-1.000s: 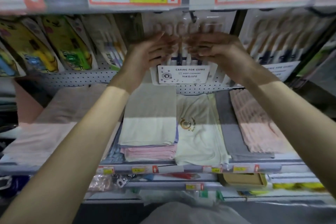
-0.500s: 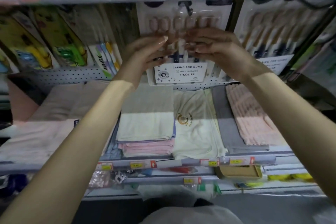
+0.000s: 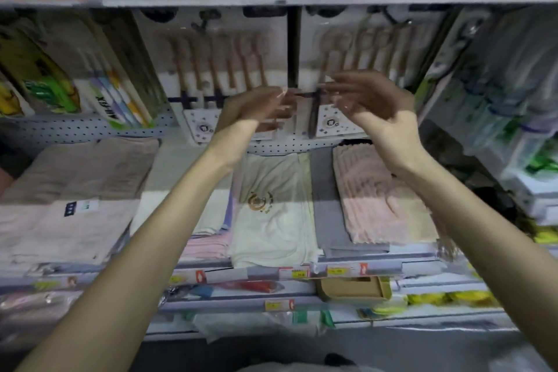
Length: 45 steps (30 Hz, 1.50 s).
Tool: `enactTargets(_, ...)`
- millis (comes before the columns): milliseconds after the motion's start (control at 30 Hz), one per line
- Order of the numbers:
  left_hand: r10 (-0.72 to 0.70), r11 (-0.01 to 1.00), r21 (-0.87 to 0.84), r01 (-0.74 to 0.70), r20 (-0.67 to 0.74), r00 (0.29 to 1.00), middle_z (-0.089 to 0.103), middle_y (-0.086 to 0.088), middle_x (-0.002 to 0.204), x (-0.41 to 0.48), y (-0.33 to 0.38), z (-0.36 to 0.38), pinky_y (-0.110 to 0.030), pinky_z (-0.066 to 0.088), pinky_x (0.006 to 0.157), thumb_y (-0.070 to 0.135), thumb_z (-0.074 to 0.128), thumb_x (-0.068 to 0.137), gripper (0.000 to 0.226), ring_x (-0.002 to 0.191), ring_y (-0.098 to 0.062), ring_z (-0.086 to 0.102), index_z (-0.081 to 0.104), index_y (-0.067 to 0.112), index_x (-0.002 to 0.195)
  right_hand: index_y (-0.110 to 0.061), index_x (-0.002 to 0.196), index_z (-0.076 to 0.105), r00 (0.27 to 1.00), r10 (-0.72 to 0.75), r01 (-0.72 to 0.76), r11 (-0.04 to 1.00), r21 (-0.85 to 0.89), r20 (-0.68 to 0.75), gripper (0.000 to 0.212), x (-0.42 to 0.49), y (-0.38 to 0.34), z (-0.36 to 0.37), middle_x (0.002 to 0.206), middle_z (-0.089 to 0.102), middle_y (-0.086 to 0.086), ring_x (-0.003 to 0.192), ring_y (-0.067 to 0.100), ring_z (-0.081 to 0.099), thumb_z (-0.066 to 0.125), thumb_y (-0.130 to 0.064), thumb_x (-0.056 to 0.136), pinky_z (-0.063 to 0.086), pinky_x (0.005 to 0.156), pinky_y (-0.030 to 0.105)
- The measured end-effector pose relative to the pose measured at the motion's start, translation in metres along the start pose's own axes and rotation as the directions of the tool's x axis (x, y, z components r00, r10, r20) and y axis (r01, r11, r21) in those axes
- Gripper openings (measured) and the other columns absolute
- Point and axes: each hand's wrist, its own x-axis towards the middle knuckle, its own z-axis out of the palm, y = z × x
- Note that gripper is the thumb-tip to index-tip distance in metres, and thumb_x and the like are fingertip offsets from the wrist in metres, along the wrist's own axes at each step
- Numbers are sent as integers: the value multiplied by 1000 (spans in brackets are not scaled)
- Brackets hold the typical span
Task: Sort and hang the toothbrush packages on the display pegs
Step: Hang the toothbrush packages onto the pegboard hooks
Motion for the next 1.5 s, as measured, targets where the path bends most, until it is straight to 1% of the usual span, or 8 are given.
enactTargets(300, 47, 995, -77, -56, -119, 992, 73, -2, 109, 24, -12, 84, -34, 56, 84, 48, 48, 92, 44, 99, -19, 70, 67, 14, 113, -24, 114, 62, 960, 251, -248, 968, -36, 127, 27, -2, 12, -101, 109, 70, 8, 101, 22, 69, 60, -25, 87, 53, 92, 38)
enactTargets(467, 26, 996, -81, -37, -137, 990, 70, -1, 115, 33, -13, 91, -29, 56, 82, 53, 39, 95, 53, 103, -18, 67, 61, 13, 122, -12, 125, 52, 910, 314, -304, 950, -79, 271, 32, 14, 21, -87, 111, 67, 8, 95, 14, 67, 58, -22, 95, 54, 86, 26)
enactTargets(633, 7, 1000, -16, -9, -139, 990, 71, 2, 113, 39, -10, 87, -28, 55, 80, 56, 45, 88, 56, 99, -12, 68, 60, 16, 125, -40, 108, 56, 892, 367, -359, 930, -81, 265, 39, 29, 33, -77, 119, 67, 2, 112, 18, 63, 58, -65, 78, 47, 102, 43)
enactTargets(833, 83, 996, 51, -76, -155, 984, 71, 6, 98, 52, -14, 85, -34, 55, 86, 37, 49, 97, 22, 92, -9, 66, 63, 23, 105, -15, 134, 43, 875, 358, -354, 932, -75, 326, 66, 37, 38, -73, 118, 63, 3, 100, 6, 66, 56, -51, 81, 51, 84, 22)
enactTargets(967, 133, 991, 44, -128, -154, 979, 73, 8, 94, 59, -16, 79, -32, 55, 85, 33, 49, 98, 19, 88, -7, 67, 65, 24, 102, -12, 127, 44, 870, 379, -376, 924, -73, 314, 38, 44, 44, -72, 100, 60, -12, 79, -11, 63, 54, -30, 95, 47, 70, 7)
enactTargets(1167, 136, 990, 55, -130, -126, 983, 72, 7, 95, 61, -13, 76, -25, 55, 77, 29, 48, 98, 22, 86, -6, 67, 65, 19, 107, -12, 124, 46, 884, 368, -359, 929, -84, 289, 34, 46, 43, -68, 99, 62, -9, 85, -6, 63, 54, -27, 95, 49, 74, 11)
enactTargets(1333, 89, 995, 44, -86, -69, 994, 67, -4, 119, 55, -14, 73, -36, 54, 89, 35, 52, 96, 32, 112, -18, 63, 61, 19, 122, -8, 130, 45, 892, 361, -359, 931, -61, 271, 40, 36, 33, -68, 99, 59, -10, 79, -12, 61, 54, -27, 96, 45, 68, 5)
enactTargets(1500, 167, 985, -8, -170, -130, 977, 72, -6, 95, 34, -16, 86, -32, 57, 75, 31, 60, 87, 31, 86, -20, 69, 66, 9, 108, -11, 126, 52, 909, 355, -355, 934, -42, 218, 37, 9, 27, -77, 114, 65, 6, 92, 16, 69, 58, -29, 94, 54, 78, 22)
